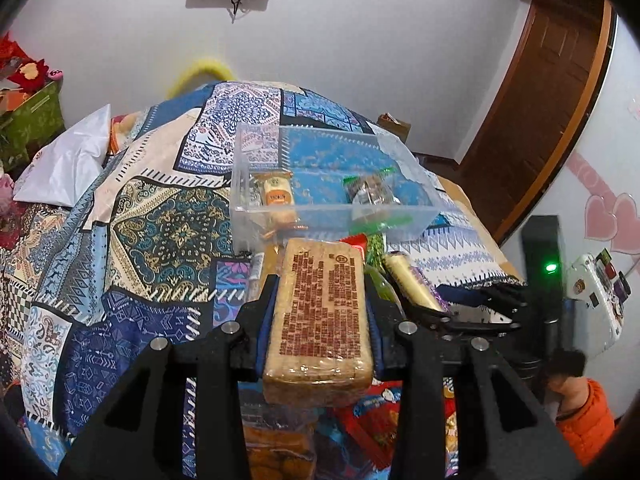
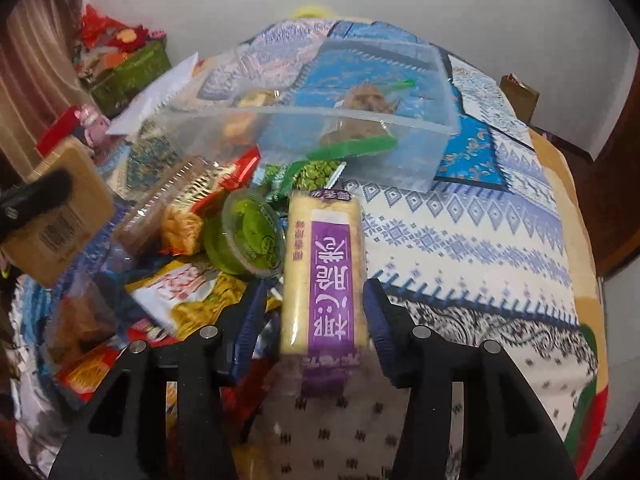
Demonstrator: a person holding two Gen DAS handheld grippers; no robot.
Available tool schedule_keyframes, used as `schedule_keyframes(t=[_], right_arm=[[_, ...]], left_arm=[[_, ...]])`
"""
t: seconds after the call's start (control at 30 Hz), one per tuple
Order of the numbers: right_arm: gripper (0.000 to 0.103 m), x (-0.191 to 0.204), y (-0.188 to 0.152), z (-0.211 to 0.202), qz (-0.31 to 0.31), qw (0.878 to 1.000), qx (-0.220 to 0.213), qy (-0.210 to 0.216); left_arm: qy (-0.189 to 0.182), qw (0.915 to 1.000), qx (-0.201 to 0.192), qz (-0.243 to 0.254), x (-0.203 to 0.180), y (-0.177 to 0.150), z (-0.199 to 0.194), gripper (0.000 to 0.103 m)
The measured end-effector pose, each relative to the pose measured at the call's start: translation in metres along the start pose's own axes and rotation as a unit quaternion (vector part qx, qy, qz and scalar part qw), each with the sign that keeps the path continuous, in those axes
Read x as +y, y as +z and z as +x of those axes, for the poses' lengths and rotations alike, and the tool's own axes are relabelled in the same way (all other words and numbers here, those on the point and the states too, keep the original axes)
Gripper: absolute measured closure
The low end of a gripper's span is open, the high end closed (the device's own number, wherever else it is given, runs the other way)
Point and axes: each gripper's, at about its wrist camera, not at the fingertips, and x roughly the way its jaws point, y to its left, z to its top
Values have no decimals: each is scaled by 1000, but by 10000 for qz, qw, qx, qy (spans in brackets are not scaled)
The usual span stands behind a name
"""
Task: Organize snacks
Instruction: 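Lower both held snacks into the clear box and open both tools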
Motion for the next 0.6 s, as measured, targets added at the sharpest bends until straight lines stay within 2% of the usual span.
schedule_keyframes(t=[0.07,0.2,0.6], right_arm=[[56,-3,2,9,67,9999,82,38],[65,-14,1,9,302,9994,-18,185],[66,-18,4,-48,299,9966,-753,120]], left_arm=[[-8,10000,-24,-21,1,3,1,66],[7,9999,-77,-69,4,9,2,65],[100,9989,-384,-256,14,39,-2,65]])
